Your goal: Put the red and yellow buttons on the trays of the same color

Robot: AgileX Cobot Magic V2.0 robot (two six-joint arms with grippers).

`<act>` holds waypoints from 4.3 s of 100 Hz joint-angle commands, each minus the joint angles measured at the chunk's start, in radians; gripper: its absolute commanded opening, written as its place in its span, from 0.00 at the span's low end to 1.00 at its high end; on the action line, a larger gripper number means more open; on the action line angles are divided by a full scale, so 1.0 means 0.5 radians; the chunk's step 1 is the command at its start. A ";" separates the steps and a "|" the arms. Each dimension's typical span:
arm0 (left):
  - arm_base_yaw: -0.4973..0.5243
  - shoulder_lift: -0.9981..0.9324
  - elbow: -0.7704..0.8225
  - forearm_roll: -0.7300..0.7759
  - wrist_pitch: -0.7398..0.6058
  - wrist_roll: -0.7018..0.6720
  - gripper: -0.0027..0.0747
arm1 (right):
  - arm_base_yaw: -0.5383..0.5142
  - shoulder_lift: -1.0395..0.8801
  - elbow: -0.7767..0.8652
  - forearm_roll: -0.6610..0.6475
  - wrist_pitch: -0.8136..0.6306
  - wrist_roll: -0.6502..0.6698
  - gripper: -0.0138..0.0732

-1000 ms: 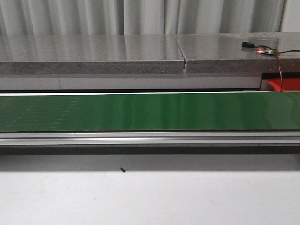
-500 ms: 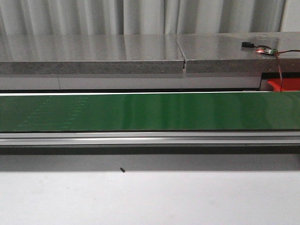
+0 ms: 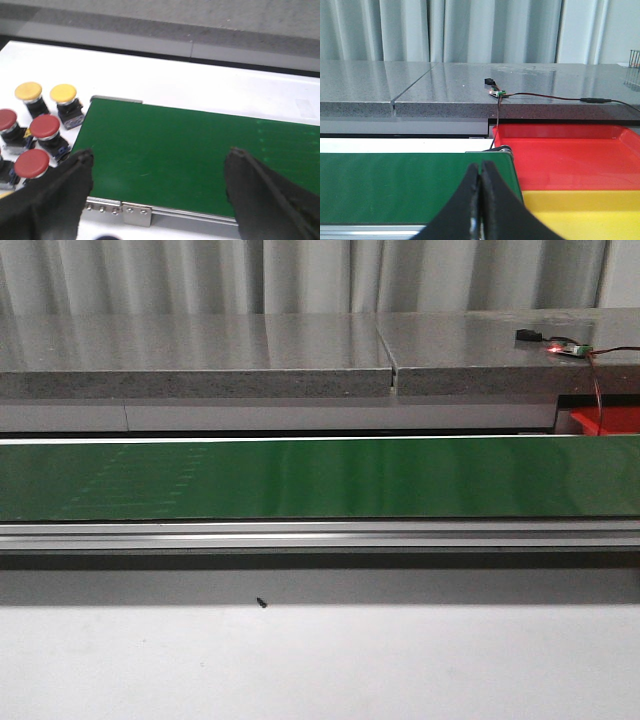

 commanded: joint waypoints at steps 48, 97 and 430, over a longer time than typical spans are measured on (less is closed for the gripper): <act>0.772 0.706 -0.530 -0.264 0.641 -0.069 0.73 | 0.006 -0.042 -0.029 -0.024 -0.148 -0.007 0.08; 1.120 1.220 -0.776 -0.261 0.902 -0.072 0.73 | 0.006 -0.042 -0.029 -0.024 -0.148 -0.007 0.08; 0.447 1.584 -1.481 -0.342 0.889 -0.044 0.81 | 0.006 -0.042 -0.029 -0.024 -0.148 -0.007 0.08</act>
